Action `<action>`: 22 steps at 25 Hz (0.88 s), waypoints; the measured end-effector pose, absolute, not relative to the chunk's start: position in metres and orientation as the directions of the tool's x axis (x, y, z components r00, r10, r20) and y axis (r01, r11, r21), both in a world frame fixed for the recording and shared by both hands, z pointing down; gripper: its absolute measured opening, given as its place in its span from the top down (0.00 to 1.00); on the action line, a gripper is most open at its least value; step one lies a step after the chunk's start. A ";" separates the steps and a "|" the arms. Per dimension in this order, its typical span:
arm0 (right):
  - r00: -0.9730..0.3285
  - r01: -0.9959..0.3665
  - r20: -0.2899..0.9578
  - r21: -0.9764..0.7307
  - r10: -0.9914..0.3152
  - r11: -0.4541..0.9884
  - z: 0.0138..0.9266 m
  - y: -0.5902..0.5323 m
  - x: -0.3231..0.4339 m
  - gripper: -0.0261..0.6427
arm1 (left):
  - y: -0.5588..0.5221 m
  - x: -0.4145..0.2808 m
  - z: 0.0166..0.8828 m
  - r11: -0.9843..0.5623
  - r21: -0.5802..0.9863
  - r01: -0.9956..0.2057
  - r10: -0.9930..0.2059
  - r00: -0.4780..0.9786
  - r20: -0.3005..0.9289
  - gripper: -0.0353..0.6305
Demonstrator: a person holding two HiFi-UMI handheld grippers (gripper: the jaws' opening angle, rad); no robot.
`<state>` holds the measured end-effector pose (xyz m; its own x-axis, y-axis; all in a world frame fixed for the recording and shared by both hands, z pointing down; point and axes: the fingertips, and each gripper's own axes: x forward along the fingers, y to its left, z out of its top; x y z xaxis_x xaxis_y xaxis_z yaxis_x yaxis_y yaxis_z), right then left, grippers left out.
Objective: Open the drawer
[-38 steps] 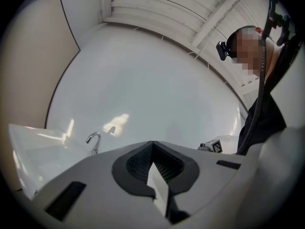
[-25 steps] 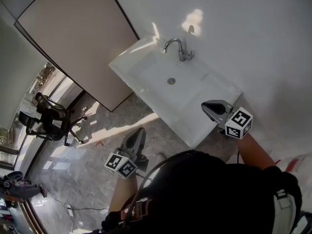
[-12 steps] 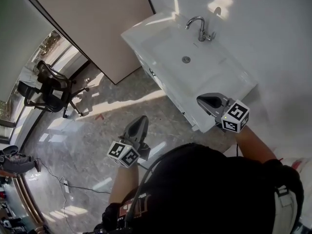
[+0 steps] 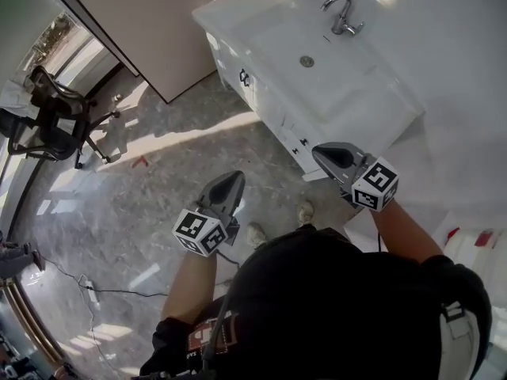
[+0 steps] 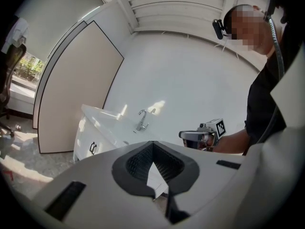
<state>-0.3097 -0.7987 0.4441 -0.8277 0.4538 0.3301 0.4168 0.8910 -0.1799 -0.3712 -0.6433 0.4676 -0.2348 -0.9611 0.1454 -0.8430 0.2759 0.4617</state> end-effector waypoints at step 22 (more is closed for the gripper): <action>-0.705 0.570 0.380 -0.198 0.599 0.797 0.651 -0.800 -0.232 0.97 | -0.786 -0.295 0.750 0.292 0.618 -0.730 -0.936 -0.084 0.343 0.96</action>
<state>-0.2325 -0.8002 0.6507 -0.7050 0.5988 0.3800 0.5703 0.7972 -0.1982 -0.2952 -0.7859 0.7496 -0.0838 -0.9357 0.3428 -0.7298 0.2919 0.6182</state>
